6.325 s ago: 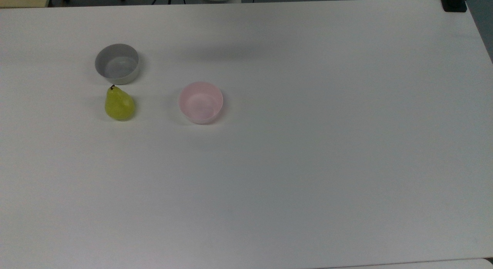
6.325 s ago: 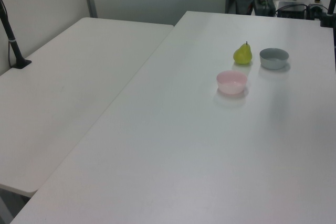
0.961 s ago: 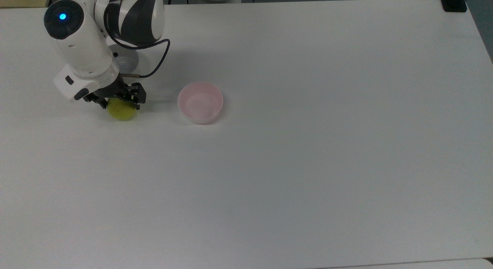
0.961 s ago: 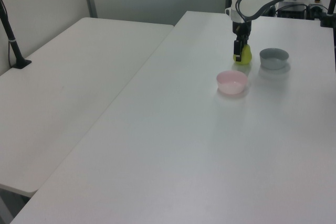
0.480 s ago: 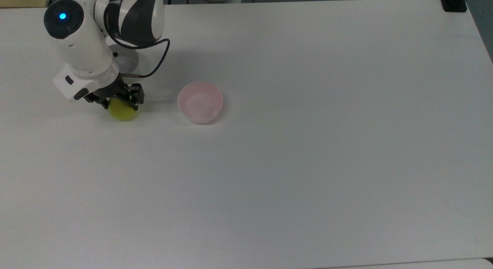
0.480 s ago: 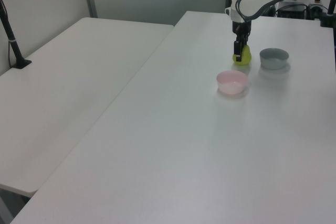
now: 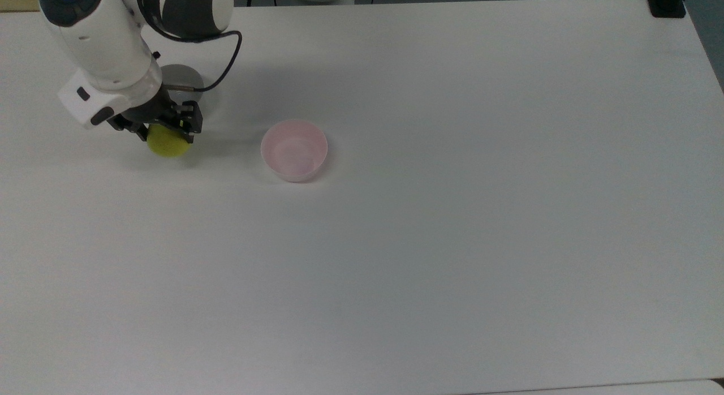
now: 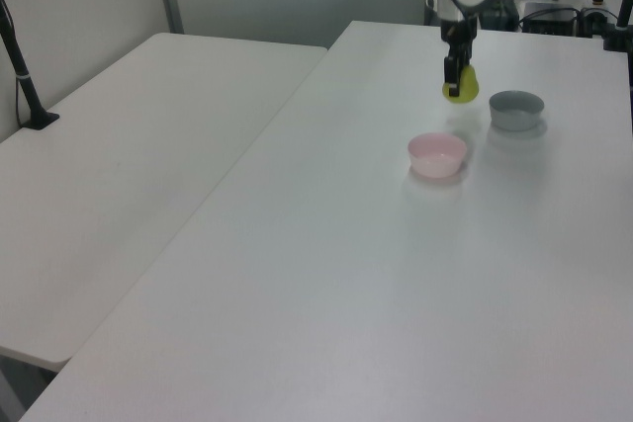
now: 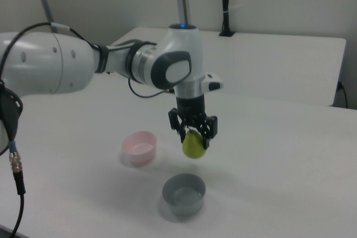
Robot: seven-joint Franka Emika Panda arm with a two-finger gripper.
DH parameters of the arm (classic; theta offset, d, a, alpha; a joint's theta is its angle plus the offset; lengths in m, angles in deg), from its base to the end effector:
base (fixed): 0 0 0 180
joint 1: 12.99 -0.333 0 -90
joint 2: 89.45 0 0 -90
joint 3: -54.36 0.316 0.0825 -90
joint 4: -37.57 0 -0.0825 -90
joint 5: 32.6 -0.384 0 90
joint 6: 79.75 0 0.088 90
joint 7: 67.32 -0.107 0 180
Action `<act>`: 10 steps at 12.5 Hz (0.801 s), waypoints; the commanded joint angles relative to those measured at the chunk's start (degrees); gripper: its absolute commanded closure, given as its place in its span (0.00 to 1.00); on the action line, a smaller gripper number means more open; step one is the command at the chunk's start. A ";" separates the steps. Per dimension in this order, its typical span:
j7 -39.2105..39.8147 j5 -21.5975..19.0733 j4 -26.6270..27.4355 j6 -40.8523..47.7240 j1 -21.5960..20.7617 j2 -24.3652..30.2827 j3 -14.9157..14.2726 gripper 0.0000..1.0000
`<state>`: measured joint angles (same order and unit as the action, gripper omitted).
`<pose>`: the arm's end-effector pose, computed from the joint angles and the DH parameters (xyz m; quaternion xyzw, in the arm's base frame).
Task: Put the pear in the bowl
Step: 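Lift the pear and carry it over the pink bowl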
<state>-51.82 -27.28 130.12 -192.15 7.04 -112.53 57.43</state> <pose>0.6318 -0.2032 0.3883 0.9991 0.0043 -0.0356 0.0228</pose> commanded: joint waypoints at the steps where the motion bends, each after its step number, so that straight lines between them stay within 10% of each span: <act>1: -0.73 0.84 -1.66 6.21 -1.12 5.49 -0.25 0.66; 10: -9.94 1.80 -1.23 8.59 -12.02 8.76 2.72 0.66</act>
<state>-56.46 -27.08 127.69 -185.71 -2.06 -105.57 57.88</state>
